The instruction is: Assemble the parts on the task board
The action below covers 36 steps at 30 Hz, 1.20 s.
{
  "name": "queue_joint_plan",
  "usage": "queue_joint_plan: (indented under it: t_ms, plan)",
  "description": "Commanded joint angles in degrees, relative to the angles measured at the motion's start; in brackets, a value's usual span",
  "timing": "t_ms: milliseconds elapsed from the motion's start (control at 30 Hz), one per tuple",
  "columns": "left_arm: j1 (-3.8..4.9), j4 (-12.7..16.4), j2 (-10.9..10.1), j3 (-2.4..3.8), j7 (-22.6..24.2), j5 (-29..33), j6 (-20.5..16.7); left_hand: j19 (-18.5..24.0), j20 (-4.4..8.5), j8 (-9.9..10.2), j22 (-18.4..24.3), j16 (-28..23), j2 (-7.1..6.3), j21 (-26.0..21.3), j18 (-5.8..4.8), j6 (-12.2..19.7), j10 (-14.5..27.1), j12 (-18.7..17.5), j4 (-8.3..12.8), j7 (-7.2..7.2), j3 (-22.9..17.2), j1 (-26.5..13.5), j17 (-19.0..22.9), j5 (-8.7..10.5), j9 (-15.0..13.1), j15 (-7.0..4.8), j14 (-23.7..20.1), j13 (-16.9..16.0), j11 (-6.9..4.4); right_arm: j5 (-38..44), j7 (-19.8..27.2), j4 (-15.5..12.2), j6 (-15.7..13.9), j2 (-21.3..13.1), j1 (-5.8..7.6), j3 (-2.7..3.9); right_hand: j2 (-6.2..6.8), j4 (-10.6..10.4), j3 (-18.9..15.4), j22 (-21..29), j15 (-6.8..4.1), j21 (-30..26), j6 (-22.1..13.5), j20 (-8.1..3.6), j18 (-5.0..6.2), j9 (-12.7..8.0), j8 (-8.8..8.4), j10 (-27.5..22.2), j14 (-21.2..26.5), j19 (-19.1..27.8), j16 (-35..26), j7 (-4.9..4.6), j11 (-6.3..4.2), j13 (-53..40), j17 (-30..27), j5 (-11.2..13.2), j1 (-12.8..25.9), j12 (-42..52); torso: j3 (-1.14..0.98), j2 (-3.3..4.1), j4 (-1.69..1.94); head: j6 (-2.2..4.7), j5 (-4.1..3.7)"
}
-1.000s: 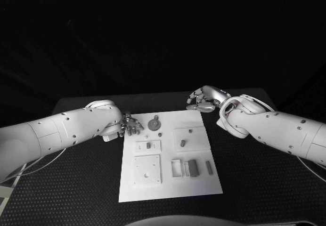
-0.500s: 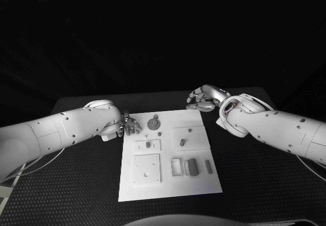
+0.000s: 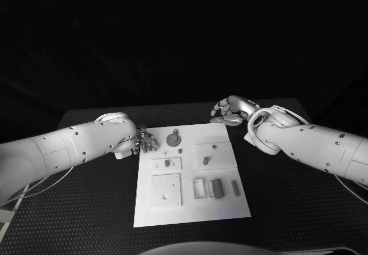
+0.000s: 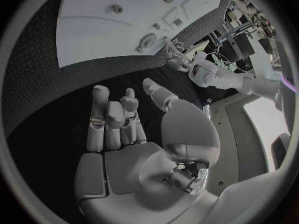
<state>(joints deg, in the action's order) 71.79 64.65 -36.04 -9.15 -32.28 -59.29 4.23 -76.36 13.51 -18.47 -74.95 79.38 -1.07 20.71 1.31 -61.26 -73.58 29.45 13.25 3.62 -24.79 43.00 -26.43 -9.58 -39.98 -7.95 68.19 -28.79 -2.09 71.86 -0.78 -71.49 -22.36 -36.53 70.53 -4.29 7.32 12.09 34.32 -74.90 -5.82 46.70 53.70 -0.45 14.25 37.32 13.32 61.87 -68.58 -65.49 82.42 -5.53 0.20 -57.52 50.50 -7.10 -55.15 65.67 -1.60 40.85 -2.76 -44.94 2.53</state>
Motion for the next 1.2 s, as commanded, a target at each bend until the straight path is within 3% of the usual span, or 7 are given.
queue_joint_plan:
  t_ms: [33, 767, 800, 900, 1200]
  plan:
    - [-0.02, -0.06, 0.28, 0.0, 0.58, 0.8, 0.85, -0.25, 0.22, -0.02, -1.14, 0.21, 0.83, 0.38, 0.9, 0.0, -0.28, -0.31, 0.51, 0.39, -0.05, -0.01, 0.1, 0.17, 0.07, -0.35, -0.14, -0.09, 0.05, 0.06, 0.15, -0.02, 0.43, 0.0, -0.03, 0.02, -0.4, 0.32, -0.06, -1.06, 0.08, -0.39, 0.95, 0.1, 0.74, 0.08, -0.3, -0.33, -0.33, 0.05, -0.28, -1.3, 0.19, 0.08, 0.09, -0.11, 0.14, -0.23, 0.0, 0.0, 0.02, -0.01, 0.06]
    - [-0.07, -0.3, 0.18, -0.06, 0.76, 3.48, 0.62, -0.39, 0.14, -0.15, -1.11, 0.12, 3.68, 0.42, 0.79, 0.13, -0.33, -0.45, 2.79, 0.49, -2.22, 2.96, 0.22, 0.05, 0.1, -0.27, -0.03, -0.13, 0.15, 0.05, 0.14, 0.05, 0.54, 0.03, -0.03, 0.02, -0.42, 0.32, -0.08, -1.06, 0.09, -0.39, 0.97, 0.1, 0.75, 0.1, -0.31, -0.32, -0.35, 0.03, -0.27, -1.31, 0.19, 0.08, 0.09, -0.1, 0.18, -0.2, 0.0, -0.02, -0.03, -0.05, 0.12]
    - [-0.07, -0.28, 0.18, -0.06, 0.79, 3.53, 0.59, -0.57, 0.06, -0.21, -0.99, 0.03, 2.76, 0.34, 0.73, 0.08, -0.44, -0.49, 1.24, 0.35, -5.8, 5.28, 0.3, 4.96, 0.14, -0.14, 0.07, -0.11, 0.18, 0.05, 0.13, 0.05, 0.56, 0.03, -0.03, 0.02, -0.42, 0.32, -0.08, -1.06, 0.09, -0.39, 0.97, 0.1, 0.75, 0.1, -0.31, -0.32, -0.35, 0.03, -0.27, -1.31, 0.19, 0.08, 0.09, -0.1, 0.19, -0.2, 0.0, -0.01, -0.02, -0.06, 0.13]
    - [-0.07, -0.27, 0.14, -0.07, 0.85, 3.8, 0.41, -0.66, 0.09, -0.25, -1.07, 0.04, 2.56, 0.36, 0.7, 0.07, -0.48, -0.51, 0.43, 0.52, -7.36, 6.04, 0.33, 4.89, 0.18, -0.23, 0.17, -0.1, 0.18, 0.05, 0.13, 0.08, 0.56, 0.05, -0.03, 0.02, -0.42, 0.31, -0.08, -1.06, 0.09, -0.39, 0.97, 0.1, 0.74, 0.1, -0.32, -0.31, -0.35, 0.03, -0.27, -1.31, 0.2, 0.08, 0.09, -0.1, 0.19, -0.2, 0.0, 0.0, -0.02, -0.07, 0.13]
    - [-0.15, 0.29, -0.61, -0.05, 1.11, 6.71, -0.2, -0.88, 0.16, -0.7, -1.25, 0.43, 4.48, 0.72, 0.62, -0.43, -1.01, -0.26, 1.54, 0.33, -8.74, 7.7, 0.15, 4.25, 0.04, -0.39, 0.53, -0.23, -0.01, 0.05, 0.16, 0.22, 0.6, 0.09, -0.03, 0.02, -0.43, 0.31, -0.09, -1.06, 0.09, -0.39, 0.97, 0.11, 0.75, 0.1, -0.33, -0.31, -0.35, 0.03, -0.27, -1.31, 0.2, 0.08, 0.1, -0.1, 0.21, -0.19, 0.01, 0.01, -0.02, -0.15, 0.11]
